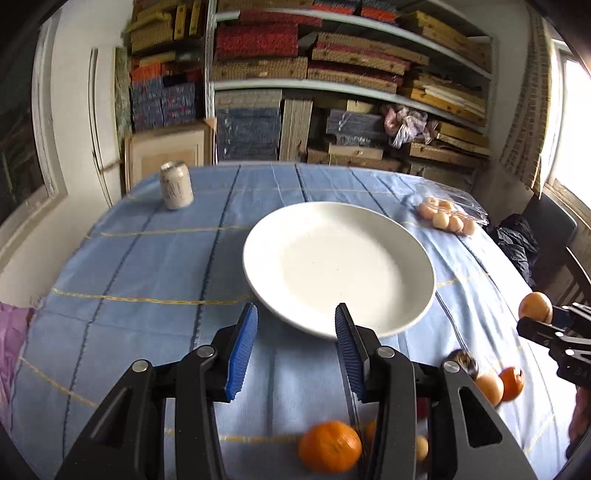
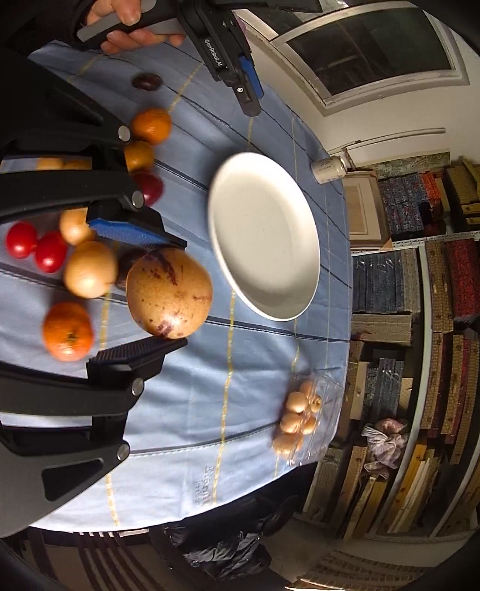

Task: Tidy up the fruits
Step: 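Grasp the pale mottled pepino with the right tool while the left tool lifts the dark fruit, then carry both held fruits over the white plate and open both tools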

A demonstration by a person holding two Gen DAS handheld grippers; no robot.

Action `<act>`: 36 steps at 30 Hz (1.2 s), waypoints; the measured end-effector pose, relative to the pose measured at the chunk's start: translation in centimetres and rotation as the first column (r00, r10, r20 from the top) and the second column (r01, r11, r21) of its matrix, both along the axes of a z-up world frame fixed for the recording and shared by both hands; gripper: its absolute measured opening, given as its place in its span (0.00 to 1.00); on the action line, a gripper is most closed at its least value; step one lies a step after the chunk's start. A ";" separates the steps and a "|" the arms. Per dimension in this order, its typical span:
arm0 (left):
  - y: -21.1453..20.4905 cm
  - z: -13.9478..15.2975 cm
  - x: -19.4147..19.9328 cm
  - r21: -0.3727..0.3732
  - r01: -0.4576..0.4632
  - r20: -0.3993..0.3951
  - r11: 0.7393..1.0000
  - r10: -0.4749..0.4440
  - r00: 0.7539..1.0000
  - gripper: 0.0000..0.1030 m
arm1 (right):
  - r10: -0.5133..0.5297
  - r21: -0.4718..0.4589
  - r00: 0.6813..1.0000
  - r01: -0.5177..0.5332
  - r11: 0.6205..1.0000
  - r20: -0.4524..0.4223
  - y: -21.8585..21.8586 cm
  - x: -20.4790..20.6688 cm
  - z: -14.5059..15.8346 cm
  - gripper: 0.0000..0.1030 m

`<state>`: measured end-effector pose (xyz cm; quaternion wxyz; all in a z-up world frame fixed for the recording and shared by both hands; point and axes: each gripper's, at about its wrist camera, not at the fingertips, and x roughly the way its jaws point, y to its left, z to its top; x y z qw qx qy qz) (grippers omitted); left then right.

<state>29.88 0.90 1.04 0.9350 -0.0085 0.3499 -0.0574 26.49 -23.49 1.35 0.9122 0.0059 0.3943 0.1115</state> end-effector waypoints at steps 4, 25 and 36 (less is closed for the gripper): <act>1.1 0.7 -2.8 0.044 0.007 0.042 0.999 -0.009 0.999 0.43 | 0.039 0.010 0.999 -0.039 0.999 -0.001 1.3 0.2 -0.5 0.44; 6.3 -8.9 -9.8 0.171 -0.048 -0.146 0.984 0.074 0.987 0.40 | 0.091 0.026 0.996 -0.091 0.996 0.000 2.9 -6.9 -1.2 0.44; 5.0 -4.7 -10.4 0.105 -0.001 -0.057 0.995 0.007 0.998 0.40 | 0.082 0.030 0.997 -0.082 0.996 -0.007 2.8 -6.2 -1.4 0.44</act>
